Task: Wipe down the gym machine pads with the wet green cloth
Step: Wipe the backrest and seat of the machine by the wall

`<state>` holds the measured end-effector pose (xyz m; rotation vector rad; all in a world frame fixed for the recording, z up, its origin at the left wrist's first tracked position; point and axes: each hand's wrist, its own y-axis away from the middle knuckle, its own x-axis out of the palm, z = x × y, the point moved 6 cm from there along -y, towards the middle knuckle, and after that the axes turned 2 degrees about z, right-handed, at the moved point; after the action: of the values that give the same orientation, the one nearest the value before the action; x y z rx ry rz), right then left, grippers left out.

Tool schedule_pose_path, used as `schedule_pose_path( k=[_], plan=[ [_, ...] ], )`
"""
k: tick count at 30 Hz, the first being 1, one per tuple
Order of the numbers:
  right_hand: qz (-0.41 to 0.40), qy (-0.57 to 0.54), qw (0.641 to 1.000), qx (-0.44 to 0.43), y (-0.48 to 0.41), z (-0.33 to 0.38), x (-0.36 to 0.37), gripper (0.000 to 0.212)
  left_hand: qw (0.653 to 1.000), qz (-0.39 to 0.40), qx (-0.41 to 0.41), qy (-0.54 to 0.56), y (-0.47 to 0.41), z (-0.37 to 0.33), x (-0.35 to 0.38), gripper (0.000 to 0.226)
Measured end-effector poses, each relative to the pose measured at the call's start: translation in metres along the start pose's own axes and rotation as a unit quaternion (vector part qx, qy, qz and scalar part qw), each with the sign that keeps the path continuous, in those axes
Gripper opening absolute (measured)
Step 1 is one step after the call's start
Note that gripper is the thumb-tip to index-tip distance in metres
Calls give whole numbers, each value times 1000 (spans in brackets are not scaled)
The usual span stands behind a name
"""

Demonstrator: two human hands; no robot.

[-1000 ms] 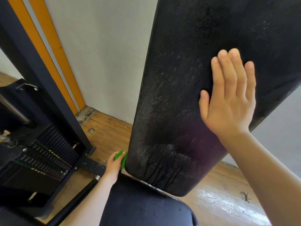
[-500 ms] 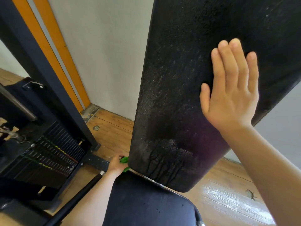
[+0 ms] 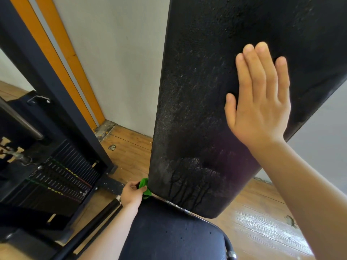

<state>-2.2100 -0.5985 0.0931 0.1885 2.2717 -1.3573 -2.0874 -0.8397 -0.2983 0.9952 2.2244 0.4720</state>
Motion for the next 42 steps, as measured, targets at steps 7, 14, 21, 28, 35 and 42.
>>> schedule_pose_path(
  k=[7, 14, 21, 28, 35, 42],
  plan=[
    [7, 5, 1000, 4, 0, 0, 0, 55, 992, -33, -69, 98, 30, 35, 16, 26],
    [8, 15, 1000, 4, 0, 0, -1, 54, 988, -2, -82, 129, 81, 41, 57, 28],
    [4, 26, 1000, 2, -1, 1, -1, 54, 989, -31, -81, 120, 94, 54, 83, 36],
    [6, 28, 1000, 4, -1, 1, 0, 54, 990, -41, -78, 113, 100, 56, 91, 38],
    [12, 28, 1000, 6, -1, 1, -1, 54, 991, 14, -81, 108, 131, 52, 118, 36],
    [4, 23, 1000, 2, -1, 1, -1, 54, 988, -14, -100, 115, 157, 48, 135, 35]
  ],
)
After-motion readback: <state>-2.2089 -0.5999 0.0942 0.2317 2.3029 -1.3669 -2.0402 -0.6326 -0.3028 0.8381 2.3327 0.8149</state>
